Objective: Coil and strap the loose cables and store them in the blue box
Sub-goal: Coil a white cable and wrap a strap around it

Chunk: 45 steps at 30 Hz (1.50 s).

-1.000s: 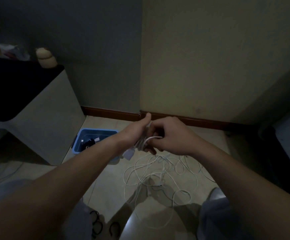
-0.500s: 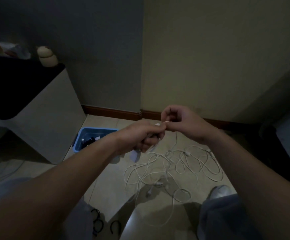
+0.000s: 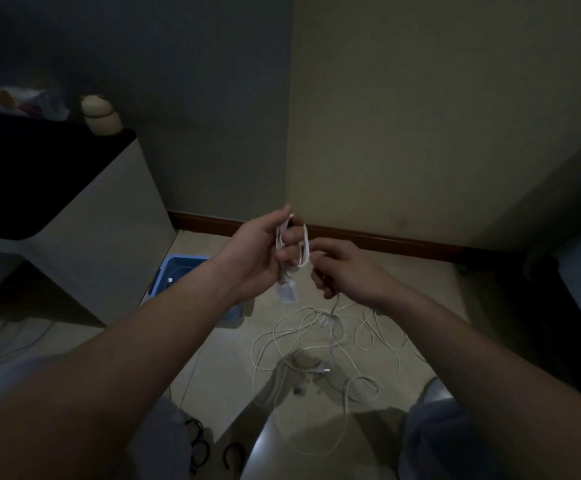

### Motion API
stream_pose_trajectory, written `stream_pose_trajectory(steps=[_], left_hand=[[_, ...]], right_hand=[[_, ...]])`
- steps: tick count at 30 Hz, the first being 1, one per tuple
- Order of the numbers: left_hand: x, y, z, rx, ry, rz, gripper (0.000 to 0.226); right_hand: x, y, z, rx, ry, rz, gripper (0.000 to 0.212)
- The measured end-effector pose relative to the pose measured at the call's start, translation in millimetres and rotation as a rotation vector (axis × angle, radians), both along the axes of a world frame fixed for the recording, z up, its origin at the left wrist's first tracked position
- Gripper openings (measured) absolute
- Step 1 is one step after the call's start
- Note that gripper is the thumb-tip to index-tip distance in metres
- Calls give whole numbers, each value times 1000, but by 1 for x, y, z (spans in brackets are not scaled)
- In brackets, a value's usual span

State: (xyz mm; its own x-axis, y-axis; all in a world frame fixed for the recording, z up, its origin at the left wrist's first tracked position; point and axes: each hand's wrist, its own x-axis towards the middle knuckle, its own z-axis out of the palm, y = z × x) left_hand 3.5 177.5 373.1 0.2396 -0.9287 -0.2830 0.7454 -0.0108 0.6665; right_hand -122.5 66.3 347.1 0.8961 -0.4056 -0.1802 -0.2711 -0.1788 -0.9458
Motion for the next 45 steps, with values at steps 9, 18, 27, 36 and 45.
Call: stream_pose_trajectory(steps=[9,18,27,36,45], left_hand=[[14,2,-1,-33,81,272,40],[30,1,-9,37,-13,509,55],[40,-10,-9,201,-316,627,58],[4,-18,-30,228,-725,163,53],[-14,-9,-18,63,-698,-167,54]], right_hand=[[-3,-1,4,-70,106,207,31],[-2,0,-2,-128,187,66,13],[-5,3,5,-379,202,177,24],[-8,-2,18,-465,-176,-42,17],[-9,-23,21,-310,-255,-160,4]])
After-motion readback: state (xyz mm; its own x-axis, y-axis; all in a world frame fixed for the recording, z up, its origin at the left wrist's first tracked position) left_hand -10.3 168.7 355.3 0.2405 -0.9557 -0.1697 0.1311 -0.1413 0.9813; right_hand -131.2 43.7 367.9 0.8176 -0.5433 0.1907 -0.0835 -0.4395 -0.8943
